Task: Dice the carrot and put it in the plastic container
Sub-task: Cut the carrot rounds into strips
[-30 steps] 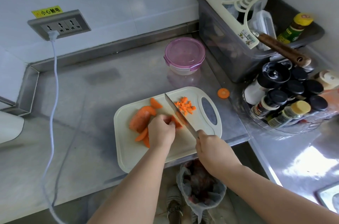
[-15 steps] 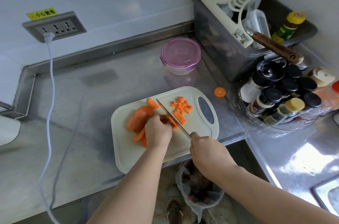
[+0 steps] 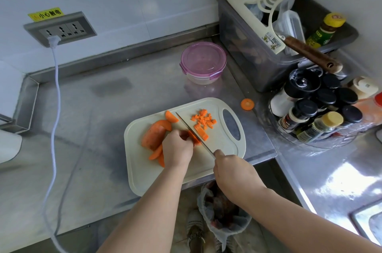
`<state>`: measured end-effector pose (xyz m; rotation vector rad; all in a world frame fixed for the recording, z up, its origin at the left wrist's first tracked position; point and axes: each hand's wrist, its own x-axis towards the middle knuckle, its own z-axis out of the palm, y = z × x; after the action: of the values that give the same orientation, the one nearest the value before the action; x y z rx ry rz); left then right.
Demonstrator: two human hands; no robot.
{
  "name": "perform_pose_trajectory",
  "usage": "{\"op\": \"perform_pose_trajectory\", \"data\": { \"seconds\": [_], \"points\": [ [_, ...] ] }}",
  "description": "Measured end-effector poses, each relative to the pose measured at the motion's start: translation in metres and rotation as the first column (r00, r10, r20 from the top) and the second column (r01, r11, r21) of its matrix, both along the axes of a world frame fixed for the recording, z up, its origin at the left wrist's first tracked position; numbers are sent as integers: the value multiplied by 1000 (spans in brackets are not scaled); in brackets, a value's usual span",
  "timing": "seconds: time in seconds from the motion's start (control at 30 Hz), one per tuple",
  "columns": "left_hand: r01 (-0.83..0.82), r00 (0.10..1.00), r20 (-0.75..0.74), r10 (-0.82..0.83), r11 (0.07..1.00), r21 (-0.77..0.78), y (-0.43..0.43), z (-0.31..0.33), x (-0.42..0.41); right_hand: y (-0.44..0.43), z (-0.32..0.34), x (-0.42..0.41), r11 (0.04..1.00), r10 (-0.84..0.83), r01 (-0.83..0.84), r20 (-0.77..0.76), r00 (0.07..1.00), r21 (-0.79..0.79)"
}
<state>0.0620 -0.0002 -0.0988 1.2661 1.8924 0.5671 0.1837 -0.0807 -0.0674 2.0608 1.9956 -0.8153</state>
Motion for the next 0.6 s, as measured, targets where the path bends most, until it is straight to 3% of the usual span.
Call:
{"op": "perform_pose_trajectory", "data": {
  "seconds": [0.6],
  "points": [
    [-12, 1000, -4, 12, 999, -45, 3, 0, 1, 5, -1, -1, 996, -52, 48, -53, 997, -76]
  ]
}}
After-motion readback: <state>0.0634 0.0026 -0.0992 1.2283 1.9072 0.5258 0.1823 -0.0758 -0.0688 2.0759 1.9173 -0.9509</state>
